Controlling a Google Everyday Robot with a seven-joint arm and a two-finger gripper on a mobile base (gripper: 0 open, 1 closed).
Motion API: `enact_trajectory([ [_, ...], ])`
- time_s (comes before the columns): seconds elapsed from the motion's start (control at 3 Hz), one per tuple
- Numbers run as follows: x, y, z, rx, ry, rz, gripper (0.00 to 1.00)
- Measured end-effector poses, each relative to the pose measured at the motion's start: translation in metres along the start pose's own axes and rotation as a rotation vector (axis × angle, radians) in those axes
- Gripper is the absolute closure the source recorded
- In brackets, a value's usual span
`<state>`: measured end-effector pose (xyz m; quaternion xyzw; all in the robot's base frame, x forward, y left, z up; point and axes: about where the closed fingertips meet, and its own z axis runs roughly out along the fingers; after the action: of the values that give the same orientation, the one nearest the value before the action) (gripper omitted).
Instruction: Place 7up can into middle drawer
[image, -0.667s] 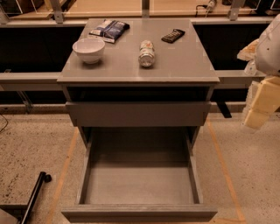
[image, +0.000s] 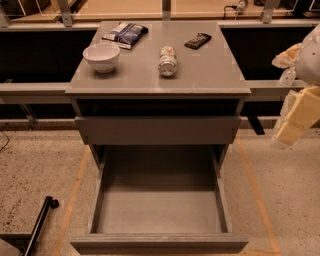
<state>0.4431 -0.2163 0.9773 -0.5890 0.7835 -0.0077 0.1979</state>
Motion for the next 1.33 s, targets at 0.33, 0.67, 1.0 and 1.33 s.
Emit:
enact_trajectory([
  [0.33, -0.007, -0.024, 0.004, 0.050, -0.209, 0.080, 0.00],
  [0.67, -0.036, -0.062, 0.011, 0.094, -0.403, 0.136, 0.00],
  [1.0, -0.037, -0.062, 0.011, 0.096, -0.405, 0.137, 0.00],
  [1.33, -0.035, -0.062, 0.015, 0.086, -0.408, 0.171, 0.00],
])
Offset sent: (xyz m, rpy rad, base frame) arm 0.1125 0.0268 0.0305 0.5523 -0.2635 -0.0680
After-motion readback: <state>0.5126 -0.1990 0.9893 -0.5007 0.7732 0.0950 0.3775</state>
